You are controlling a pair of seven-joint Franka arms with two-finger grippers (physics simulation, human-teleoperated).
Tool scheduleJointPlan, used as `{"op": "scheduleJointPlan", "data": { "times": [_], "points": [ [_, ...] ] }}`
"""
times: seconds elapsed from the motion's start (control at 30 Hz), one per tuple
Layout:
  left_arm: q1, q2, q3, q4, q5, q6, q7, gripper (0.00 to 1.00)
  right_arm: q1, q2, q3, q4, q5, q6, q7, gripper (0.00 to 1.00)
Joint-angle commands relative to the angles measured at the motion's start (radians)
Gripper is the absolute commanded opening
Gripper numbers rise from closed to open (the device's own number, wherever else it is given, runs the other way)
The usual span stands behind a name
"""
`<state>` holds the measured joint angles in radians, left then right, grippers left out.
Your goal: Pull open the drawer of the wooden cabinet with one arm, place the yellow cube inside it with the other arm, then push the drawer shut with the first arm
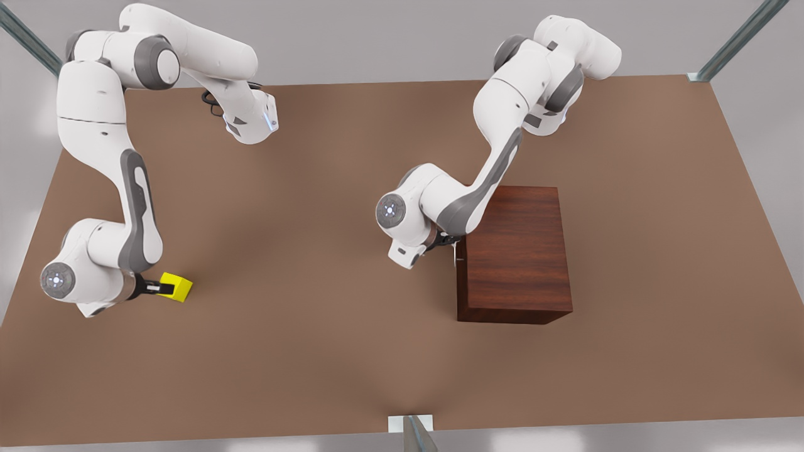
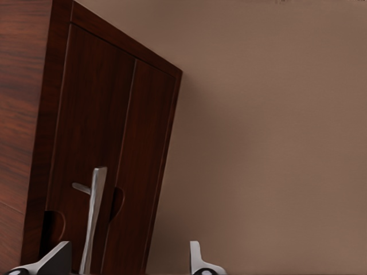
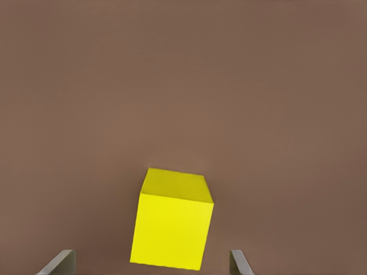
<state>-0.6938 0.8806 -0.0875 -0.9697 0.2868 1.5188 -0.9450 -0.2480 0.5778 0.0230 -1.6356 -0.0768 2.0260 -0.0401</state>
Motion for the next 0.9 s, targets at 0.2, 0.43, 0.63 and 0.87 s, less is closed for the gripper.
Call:
{"op": "scheduleJointPlan", "data": {
  "times": [0.2, 0.43, 0.63, 0.87],
  "points": [
    [0.008, 0.003, 0.0, -0.001, -0.006, -0.026, 0.058, 1.0, -0.014, 0.025, 0.0, -0.015, 0.003, 0.063, 0.005, 1.0],
    [0.008, 0.024, 0.0, 0.0, -0.005, -0.017, 0.06, 1.0, -0.016, 0.053, 0.0, -0.02, 0.017, 0.066, 0.005, 1.0],
    [0.01, 0.031, 0.0, -0.007, -0.035, -0.051, 0.061, 1.0, -0.027, 0.082, 0.0, -0.02, 0.017, 0.076, 0.005, 1.0],
    [0.002, 0.041, -0.005, 0.003, -0.031, -0.032, 0.052, 1.0, -0.03, 0.112, 0.0, -0.021, 0.017, 0.083, 0.003, 1.0]
  ]
}}
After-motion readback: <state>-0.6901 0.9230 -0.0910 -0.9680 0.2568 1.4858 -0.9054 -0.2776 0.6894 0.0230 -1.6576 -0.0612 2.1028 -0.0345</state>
